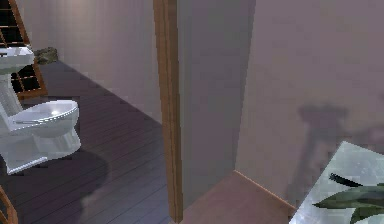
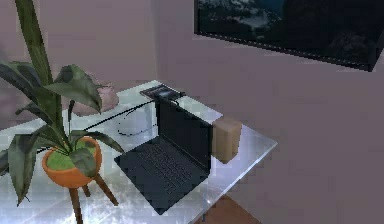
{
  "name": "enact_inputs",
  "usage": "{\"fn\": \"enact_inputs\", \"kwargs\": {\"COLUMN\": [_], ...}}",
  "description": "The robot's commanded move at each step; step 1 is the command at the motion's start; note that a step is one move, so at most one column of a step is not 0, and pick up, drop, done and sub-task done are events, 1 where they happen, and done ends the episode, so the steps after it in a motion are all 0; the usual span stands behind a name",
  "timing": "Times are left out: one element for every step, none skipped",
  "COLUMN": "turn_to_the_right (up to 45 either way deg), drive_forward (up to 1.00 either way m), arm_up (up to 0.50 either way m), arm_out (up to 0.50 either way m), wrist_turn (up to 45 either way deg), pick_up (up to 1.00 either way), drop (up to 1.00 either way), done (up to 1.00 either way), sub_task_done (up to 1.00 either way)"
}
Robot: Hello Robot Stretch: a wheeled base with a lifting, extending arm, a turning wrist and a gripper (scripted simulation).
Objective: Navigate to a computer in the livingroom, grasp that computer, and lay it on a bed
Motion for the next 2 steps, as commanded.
{"fn": "enact_inputs", "kwargs": {"turn_to_the_right": [0.0, 0.0], "drive_forward": [0.0, 0.0], "arm_up": [0.32, 0.0], "arm_out": [0.0, 0.16], "wrist_turn": [0.0, 0.0], "pick_up": [0.0, 0.0], "drop": [0.0, 0.0], "done": [0.0, 0.0], "sub_task_done": [0.0, 0.0]}}
